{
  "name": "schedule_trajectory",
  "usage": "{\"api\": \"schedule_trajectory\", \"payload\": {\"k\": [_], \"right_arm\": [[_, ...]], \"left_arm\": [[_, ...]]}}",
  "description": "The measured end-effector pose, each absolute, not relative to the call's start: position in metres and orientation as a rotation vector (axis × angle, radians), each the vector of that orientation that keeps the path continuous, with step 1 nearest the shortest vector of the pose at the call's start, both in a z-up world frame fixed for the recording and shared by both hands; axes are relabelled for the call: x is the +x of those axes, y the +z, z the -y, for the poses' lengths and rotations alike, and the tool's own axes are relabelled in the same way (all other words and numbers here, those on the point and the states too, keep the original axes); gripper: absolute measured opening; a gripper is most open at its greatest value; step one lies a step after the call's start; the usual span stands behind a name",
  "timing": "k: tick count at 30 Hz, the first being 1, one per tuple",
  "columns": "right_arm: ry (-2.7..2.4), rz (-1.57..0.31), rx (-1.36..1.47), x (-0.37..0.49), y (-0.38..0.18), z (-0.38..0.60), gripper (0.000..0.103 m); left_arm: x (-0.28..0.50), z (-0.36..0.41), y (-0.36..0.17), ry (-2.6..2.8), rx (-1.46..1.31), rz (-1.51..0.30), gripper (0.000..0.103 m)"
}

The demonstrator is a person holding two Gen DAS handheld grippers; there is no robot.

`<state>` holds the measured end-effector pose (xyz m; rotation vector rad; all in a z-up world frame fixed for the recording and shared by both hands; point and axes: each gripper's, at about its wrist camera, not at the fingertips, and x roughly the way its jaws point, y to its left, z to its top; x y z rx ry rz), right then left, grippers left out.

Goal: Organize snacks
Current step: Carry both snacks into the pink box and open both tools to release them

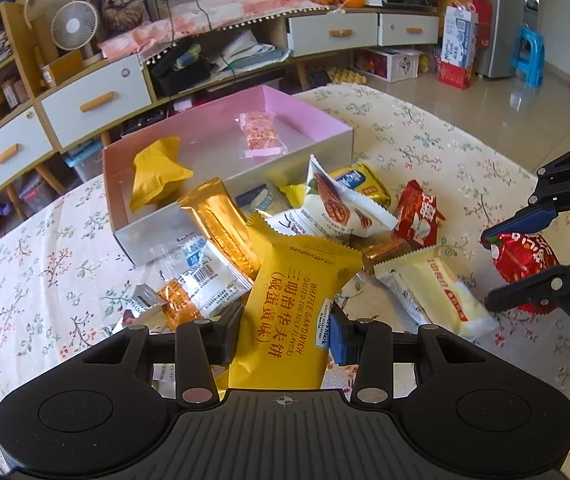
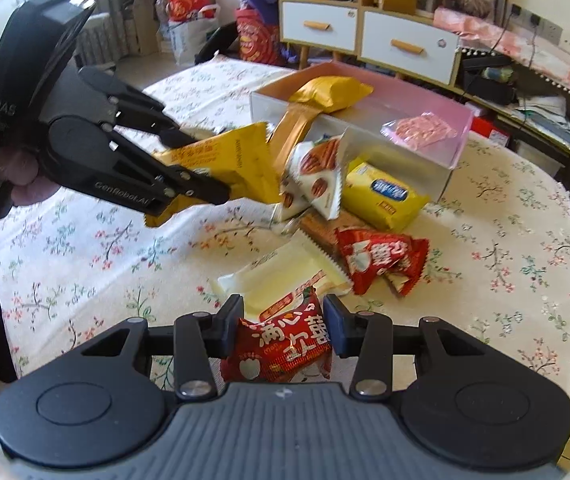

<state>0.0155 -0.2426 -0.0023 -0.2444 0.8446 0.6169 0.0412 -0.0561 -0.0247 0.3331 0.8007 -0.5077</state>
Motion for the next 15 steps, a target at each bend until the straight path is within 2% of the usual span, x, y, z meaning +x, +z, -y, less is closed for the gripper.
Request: {"api": "schedule_trajectory", "payload": {"k": [15], "right_arm": [[0.526,-0.781,-0.122,0.062,0.025,0.24,0.04]], "left_arm": [[0.064,0.038,-0.003,-0.422,0.169,-0.826,0.04]]}}
